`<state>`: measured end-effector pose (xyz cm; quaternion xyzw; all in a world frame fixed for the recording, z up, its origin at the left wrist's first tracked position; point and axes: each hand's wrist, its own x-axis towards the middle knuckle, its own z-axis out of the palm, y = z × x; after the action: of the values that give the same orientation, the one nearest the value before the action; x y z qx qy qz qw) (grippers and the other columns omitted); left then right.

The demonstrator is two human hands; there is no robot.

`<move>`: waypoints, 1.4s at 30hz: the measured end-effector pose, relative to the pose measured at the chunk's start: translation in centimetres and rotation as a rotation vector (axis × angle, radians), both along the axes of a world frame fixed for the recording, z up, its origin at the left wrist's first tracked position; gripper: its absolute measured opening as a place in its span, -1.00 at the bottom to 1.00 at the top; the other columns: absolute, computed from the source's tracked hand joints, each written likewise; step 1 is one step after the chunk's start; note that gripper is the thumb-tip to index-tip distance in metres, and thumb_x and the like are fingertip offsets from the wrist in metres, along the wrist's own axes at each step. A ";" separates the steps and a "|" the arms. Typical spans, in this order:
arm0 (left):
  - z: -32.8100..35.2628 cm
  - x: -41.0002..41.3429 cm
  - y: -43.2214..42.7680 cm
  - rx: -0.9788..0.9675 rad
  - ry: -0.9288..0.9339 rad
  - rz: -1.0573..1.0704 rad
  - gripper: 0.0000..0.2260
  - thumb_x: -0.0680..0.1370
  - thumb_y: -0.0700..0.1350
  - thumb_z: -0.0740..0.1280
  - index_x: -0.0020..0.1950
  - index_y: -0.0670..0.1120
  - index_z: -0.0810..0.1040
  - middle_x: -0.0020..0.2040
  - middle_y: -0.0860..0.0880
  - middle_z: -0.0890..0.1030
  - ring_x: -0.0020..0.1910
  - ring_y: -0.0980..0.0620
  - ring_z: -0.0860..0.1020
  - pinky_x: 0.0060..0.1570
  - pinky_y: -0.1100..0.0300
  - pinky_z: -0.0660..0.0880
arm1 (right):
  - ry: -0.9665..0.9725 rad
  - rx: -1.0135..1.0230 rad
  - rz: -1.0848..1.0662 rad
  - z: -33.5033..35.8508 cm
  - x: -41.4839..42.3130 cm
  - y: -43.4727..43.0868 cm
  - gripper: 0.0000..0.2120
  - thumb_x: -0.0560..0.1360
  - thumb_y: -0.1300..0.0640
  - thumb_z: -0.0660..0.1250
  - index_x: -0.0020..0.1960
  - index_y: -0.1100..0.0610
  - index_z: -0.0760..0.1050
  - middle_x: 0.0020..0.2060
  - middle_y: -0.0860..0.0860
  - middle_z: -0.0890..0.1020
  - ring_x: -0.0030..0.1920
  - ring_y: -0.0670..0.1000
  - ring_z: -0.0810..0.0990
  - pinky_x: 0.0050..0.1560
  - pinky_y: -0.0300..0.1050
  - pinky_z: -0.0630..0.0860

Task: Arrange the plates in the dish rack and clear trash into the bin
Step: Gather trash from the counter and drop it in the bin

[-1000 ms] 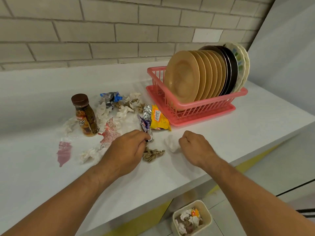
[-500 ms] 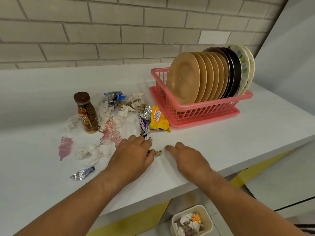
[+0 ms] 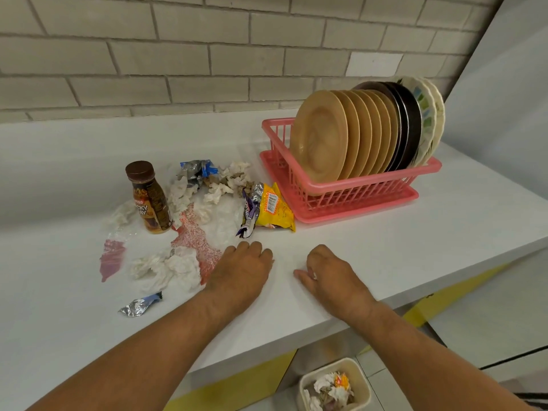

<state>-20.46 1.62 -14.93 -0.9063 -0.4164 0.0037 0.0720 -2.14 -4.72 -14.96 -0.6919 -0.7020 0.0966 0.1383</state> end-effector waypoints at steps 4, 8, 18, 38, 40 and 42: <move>0.9 0.0 -0.1 -0.061 -0.131 -0.088 -0.62 0.65 0.09 0.02 0.20 -0.09 0.50 0.07 -0.09 0.48 0.04 -0.11 0.48 -0.06 0.08 0.43 | 0.136 0.006 -0.178 1.0 1.1 0.5 -0.80 0.59 0.03 0.18 -0.19 0.02 0.28 -0.31 -0.02 0.52 -0.23 0.08 0.53 -0.29 -0.07 0.41; 3.3 -0.5 0.2 -0.080 -0.343 -0.081 -0.57 0.59 0.18 0.13 -0.04 -0.14 0.59 -0.06 -0.09 0.49 -0.14 -0.10 0.54 -0.13 0.02 0.48 | 0.103 -0.008 -0.163 2.4 0.8 1.0 -0.80 0.58 -0.16 0.12 0.01 -0.04 0.36 -0.34 -0.01 0.55 -0.26 0.04 0.54 -0.25 -0.03 0.50; 3.7 -4.3 1.7 -0.381 -0.471 0.004 -0.69 0.58 0.17 0.17 -0.04 0.00 0.59 -0.14 0.00 0.63 -0.16 0.01 0.55 -0.12 0.05 0.49 | 0.119 -0.112 -0.101 3.2 -3.2 3.6 -0.66 0.56 0.29 0.12 0.31 0.14 0.41 0.05 0.16 0.59 0.07 0.19 0.55 0.06 0.00 0.50; 4.9 -9.4 3.8 -0.131 -0.667 0.119 -0.57 0.56 0.18 0.13 -0.44 0.00 0.30 -0.49 0.03 0.38 -0.46 0.07 0.36 -0.40 0.12 0.29 | 0.351 -0.009 -0.379 5.7 -9.3 8.2 -0.77 0.56 0.10 0.13 -0.19 0.19 0.43 -0.25 0.17 0.56 -0.23 0.17 0.49 -0.27 -0.13 0.39; 5.3 -9.2 3.9 -0.113 -0.670 0.106 -0.57 0.56 0.20 0.12 -0.44 0.00 0.31 -0.50 0.04 0.37 -0.45 0.08 0.36 -0.39 0.11 0.30 | 0.344 0.134 -0.403 7.0 -8.6 8.1 -0.74 0.53 0.07 0.17 -0.29 0.16 0.37 -0.38 0.07 0.51 -0.35 0.08 0.44 -0.44 -0.17 0.28; 5.6 -8.9 3.8 -0.103 -0.682 0.094 -0.57 0.56 0.20 0.12 -0.44 0.01 0.30 -0.49 0.04 0.37 -0.45 0.07 0.36 -0.39 0.09 0.33 | 0.321 0.246 -0.375 8.2 -7.9 7.8 -0.68 0.47 0.08 0.27 -0.42 0.09 0.29 -0.52 -0.06 0.38 -0.50 -0.07 0.32 -0.58 -0.28 0.17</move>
<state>-29.40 5.43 -9.28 -0.8376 -0.4572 -0.2751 -0.1174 -10.04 3.10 -6.77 -0.7636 -0.5372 0.0915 0.3462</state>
